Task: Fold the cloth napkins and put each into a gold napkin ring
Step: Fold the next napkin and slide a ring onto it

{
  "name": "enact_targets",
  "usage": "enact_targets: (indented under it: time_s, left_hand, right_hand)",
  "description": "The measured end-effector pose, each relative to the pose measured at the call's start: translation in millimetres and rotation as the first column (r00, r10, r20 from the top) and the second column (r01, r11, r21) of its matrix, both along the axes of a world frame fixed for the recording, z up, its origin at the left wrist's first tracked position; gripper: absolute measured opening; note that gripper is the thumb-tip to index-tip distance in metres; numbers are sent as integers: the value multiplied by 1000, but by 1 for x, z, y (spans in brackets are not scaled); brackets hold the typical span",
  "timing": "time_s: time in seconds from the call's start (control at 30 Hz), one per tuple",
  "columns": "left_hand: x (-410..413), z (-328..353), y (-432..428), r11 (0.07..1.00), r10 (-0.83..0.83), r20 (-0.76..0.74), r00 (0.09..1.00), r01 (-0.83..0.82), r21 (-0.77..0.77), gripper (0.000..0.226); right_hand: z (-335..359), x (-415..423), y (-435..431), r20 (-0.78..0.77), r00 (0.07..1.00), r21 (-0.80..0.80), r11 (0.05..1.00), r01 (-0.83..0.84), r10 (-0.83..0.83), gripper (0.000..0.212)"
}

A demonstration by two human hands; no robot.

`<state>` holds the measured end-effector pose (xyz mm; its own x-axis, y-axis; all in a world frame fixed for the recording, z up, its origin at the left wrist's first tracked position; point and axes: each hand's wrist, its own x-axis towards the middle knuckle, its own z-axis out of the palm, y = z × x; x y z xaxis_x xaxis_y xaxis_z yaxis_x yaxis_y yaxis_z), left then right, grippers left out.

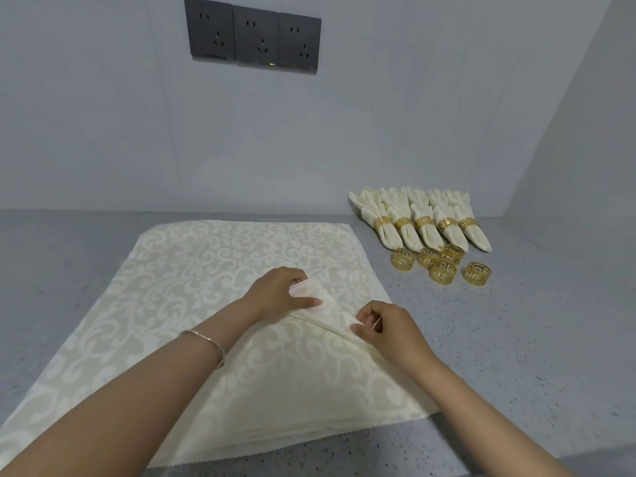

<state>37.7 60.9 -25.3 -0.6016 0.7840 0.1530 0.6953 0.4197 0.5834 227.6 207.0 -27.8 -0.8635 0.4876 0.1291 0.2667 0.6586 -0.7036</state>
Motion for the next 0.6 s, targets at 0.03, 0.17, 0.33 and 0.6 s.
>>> enact_targets:
  time_s: [0.03, 0.17, 0.33, 0.6]
  left_hand:
    - [1, -1, 1, 1000, 24, -22, 999, -24, -19, 31]
    - [10, 0, 3, 995, 99, -218, 971, -96, 24, 41]
    - [21, 3, 4, 971, -130, -446, 886, 205, 124, 34]
    - [40, -10, 5, 945, -316, -439, 841, 320, -68, 65]
  right_hand:
    - [0, -1, 0, 4, 1000, 17, 1000, 6, -6, 13]
    - [5, -2, 1, 67, 996, 80, 995, 56, -62, 21]
    - [10, -1, -2, 151, 980, 211, 973, 94, -128, 29]
    - [20, -6, 5, 146, 989, -226, 974, 30, 3, 29]
